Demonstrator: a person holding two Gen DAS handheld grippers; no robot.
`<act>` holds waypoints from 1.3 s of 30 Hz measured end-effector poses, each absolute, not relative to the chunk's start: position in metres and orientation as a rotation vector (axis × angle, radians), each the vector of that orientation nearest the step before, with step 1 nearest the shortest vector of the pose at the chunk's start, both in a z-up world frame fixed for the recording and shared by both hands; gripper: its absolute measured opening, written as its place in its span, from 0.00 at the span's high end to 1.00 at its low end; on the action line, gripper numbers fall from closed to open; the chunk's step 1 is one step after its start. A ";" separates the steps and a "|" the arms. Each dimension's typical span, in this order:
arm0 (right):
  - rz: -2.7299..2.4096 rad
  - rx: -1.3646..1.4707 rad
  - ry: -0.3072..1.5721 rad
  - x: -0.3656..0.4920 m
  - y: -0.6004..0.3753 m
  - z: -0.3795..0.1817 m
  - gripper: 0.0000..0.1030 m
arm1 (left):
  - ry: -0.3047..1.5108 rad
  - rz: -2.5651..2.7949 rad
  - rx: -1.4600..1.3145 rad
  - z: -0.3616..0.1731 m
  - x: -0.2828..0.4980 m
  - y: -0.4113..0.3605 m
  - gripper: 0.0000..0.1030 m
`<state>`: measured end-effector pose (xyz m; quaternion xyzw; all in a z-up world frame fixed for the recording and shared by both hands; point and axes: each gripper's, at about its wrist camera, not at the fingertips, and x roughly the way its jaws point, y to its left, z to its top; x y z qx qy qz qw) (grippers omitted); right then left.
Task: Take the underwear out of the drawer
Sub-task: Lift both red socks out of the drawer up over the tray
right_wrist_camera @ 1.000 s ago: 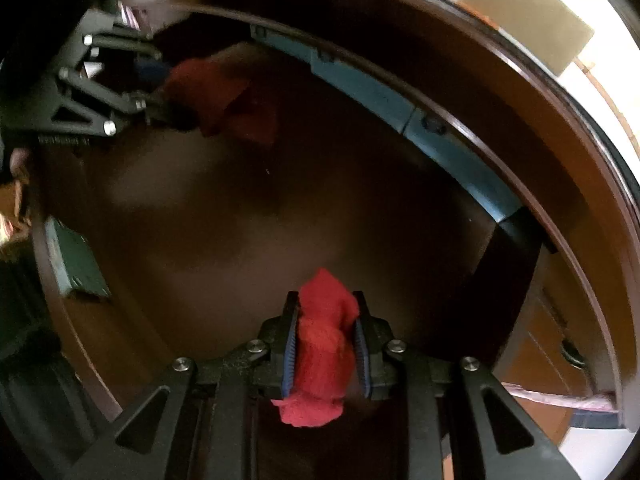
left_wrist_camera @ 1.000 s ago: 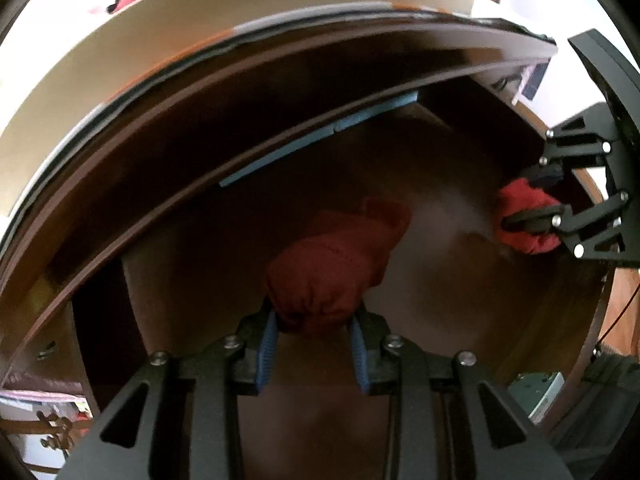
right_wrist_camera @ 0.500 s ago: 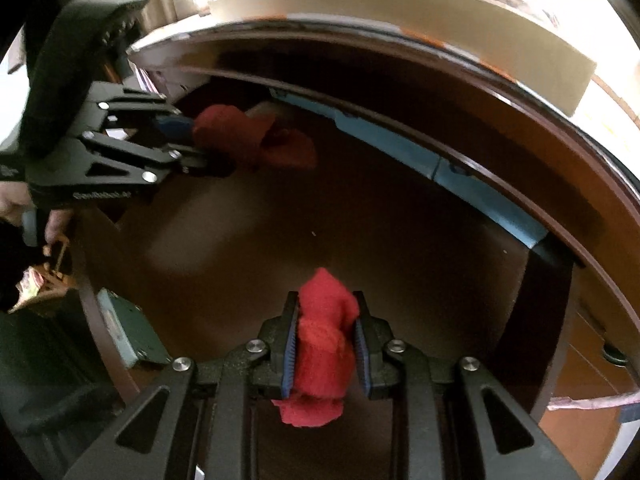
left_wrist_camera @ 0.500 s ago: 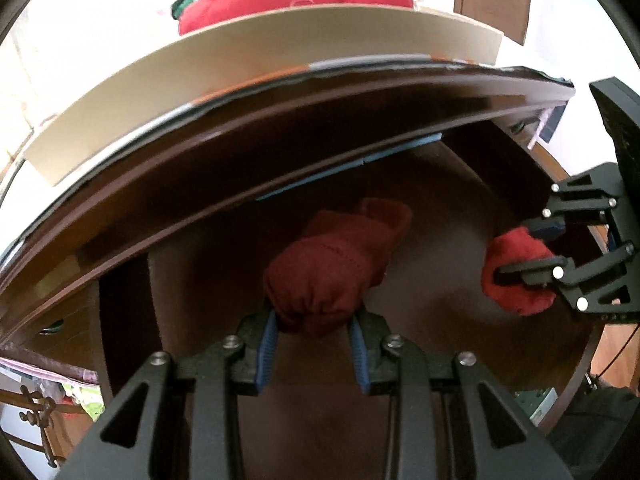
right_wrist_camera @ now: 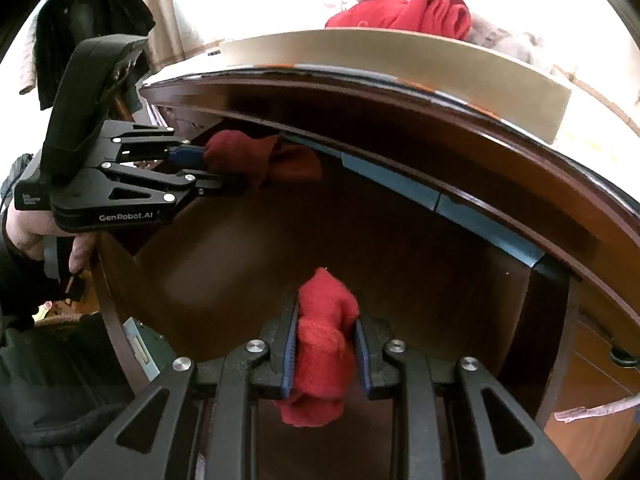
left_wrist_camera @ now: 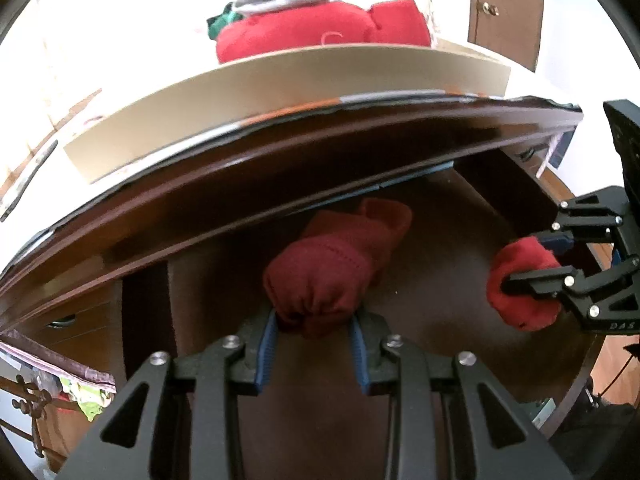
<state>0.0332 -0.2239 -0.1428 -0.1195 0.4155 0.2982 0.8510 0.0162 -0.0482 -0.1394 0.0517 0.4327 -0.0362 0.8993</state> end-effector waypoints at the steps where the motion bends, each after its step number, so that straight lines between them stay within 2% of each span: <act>1: 0.627 -0.251 0.868 0.032 -0.225 -0.142 0.75 | 0.891 -0.072 0.104 -0.139 0.016 -0.049 0.70; 25: 0.623 -0.189 0.664 0.004 -0.255 -0.120 0.75 | 0.701 -0.007 0.037 -0.111 -0.013 -0.027 0.70; 39: 0.622 -0.167 0.608 0.004 -0.255 -0.107 0.75 | 0.640 -0.002 0.016 -0.097 -0.017 -0.026 0.70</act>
